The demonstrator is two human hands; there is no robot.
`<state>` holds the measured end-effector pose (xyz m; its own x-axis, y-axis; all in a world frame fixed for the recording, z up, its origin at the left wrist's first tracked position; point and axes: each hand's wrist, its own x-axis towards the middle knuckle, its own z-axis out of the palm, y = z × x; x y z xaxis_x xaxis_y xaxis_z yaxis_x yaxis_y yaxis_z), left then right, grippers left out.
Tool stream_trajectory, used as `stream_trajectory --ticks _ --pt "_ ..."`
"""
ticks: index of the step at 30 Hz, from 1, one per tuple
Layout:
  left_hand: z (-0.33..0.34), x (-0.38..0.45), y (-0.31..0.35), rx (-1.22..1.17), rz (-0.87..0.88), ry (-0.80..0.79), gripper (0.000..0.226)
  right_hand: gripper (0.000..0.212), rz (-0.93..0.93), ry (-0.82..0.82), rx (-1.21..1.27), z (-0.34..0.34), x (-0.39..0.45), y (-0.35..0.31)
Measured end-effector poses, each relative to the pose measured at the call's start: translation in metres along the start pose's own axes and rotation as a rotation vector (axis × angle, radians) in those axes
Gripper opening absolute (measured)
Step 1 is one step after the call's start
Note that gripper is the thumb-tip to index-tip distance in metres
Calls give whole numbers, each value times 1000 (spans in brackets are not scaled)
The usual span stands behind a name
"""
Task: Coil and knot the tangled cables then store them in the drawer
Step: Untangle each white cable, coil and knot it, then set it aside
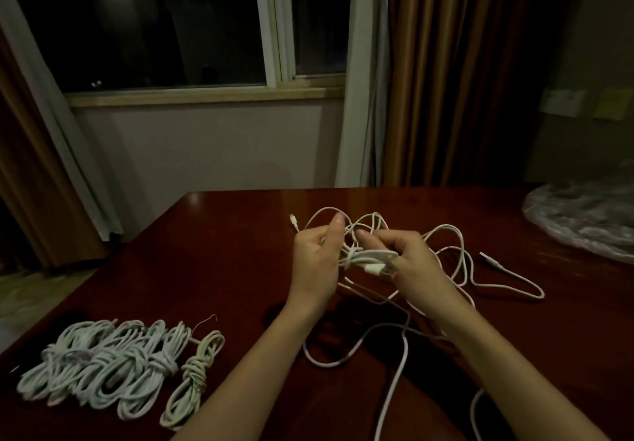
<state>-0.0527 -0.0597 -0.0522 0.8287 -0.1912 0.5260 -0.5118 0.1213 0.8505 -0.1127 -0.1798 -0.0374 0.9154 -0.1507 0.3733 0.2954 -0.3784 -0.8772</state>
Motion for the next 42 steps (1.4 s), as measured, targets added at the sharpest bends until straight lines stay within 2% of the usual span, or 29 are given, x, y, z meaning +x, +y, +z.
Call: stream_trajectory --ticks 2,4,7,9,13,16,18,22,27,32,37,42 --pt "-3 1 1 -27 -39 113 55 30 18 -30 -162 15 -3 5" --pt "-8 3 0 -23 -45 208 55 37 31 -92 -337 30 -8 6" --pt "-18 10 -5 70 0 275 57 43 -27 -231 -433 51 -24 -7" --pt "-23 12 -11 180 53 254 60 36 -106 -263 -427 55 -31 -18" --pt "-27 9 -21 337 154 118 59 24 -248 -107 -422 37 -24 -30" --pt "-25 8 -19 329 193 6 53 28 -261 56 -406 14 -12 -22" --pt "-20 6 -15 260 166 -44 54 30 -218 104 -346 0 -4 -14" --pt "-9 1 -9 50 9 -74 61 36 -65 -12 -173 -6 1 -4" --pt "-7 3 -9 -73 -124 91 49 23 -34 -51 -250 16 -3 6" --pt "-13 3 -10 2 -127 197 57 48 44 -132 -458 36 -10 6" --pt "-19 9 -16 49 -153 265 59 36 21 -258 -402 49 -19 -3" --pt "-24 7 -21 317 47 214 62 36 -32 -304 -441 51 -23 -13"
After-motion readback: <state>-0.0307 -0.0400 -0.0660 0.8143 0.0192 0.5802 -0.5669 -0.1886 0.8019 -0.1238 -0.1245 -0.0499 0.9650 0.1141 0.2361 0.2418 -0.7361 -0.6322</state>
